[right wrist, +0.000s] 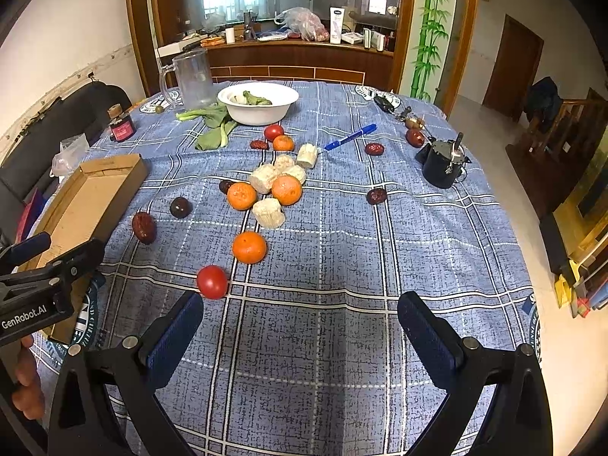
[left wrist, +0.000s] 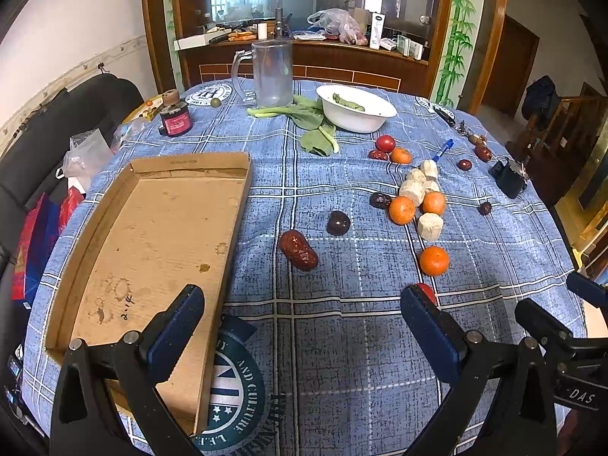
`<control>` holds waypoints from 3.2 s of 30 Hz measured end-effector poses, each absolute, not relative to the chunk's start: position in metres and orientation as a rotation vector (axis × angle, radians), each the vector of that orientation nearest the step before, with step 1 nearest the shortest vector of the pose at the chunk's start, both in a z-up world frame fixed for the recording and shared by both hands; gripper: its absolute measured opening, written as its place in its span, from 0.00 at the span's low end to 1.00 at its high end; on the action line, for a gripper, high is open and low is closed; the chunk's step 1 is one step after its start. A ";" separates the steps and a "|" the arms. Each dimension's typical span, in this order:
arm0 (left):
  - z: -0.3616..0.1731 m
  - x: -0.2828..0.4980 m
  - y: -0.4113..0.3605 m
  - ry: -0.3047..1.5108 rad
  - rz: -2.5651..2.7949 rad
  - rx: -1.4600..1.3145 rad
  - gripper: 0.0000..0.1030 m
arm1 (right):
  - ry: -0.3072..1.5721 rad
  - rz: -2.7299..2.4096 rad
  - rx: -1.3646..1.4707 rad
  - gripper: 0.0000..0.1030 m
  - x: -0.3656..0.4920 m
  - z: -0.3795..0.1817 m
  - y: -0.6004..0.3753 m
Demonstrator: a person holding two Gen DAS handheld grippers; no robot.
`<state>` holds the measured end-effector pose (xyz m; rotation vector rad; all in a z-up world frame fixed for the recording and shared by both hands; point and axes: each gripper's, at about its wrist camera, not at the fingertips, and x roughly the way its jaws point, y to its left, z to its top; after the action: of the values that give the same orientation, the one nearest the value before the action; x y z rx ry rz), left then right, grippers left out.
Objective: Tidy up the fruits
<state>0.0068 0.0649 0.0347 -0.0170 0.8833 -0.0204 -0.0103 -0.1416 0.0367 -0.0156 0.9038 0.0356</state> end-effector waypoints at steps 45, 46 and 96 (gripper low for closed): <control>0.045 -0.044 0.057 0.777 -0.027 -0.005 1.00 | 0.795 -0.018 0.027 1.00 -0.067 0.052 -0.142; 0.044 -0.043 0.057 0.780 -0.027 -0.006 1.00 | 0.796 -0.016 0.028 1.00 -0.066 0.052 -0.143; 0.015 0.011 0.065 0.920 -0.028 -0.038 1.00 | 1.021 0.321 -0.026 0.30 0.020 -0.023 -0.122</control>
<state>0.0111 0.0647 0.0149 -0.0376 0.9197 -0.0279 0.0199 -0.1220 -0.0234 -0.0260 1.0208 0.3206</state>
